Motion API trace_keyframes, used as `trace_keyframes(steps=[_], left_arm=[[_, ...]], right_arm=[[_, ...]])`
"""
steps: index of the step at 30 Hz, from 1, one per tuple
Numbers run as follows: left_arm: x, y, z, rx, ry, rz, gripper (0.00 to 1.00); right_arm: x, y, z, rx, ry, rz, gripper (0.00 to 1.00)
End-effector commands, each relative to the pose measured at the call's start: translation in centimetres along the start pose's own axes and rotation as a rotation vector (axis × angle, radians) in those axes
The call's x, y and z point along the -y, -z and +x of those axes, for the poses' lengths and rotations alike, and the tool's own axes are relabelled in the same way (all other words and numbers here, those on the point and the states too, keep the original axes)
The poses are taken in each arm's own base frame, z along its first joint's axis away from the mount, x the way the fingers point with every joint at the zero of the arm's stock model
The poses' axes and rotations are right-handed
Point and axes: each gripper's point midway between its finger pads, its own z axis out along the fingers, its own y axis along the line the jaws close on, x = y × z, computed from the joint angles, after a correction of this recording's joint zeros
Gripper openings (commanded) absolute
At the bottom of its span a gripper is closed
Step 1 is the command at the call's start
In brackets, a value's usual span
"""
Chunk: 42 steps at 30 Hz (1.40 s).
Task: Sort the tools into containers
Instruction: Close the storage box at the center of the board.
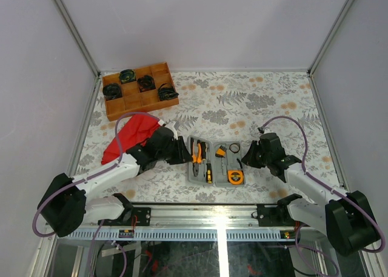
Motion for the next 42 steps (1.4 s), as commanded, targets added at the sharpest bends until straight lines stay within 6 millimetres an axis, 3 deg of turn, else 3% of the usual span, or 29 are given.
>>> trace_keyframes(steps=[1,22,35,42], left_arm=[[7.8,1.4,-2.7,0.074,-0.050,0.268,0.27],[11.1,-0.3,-1.8,0.034,-0.093,0.306,0.26],[10.9,-3.3,-0.3,-0.014,-0.105,0.269,0.25],[10.8,-4.5,0.4,-0.033,-0.119,0.237,0.25]], right_arm=[[-1.9,-0.1,1.9,-0.088,-0.012,-0.102,0.00],[-2.2,-0.4,2.7,-0.105,-0.037,-0.139,0.00],[-2.2,-0.6,2.4,-0.069,-0.082,-0.142,0.00],[-1.6,-0.1,1.0,0.056,-0.204,-0.116,0.14]])
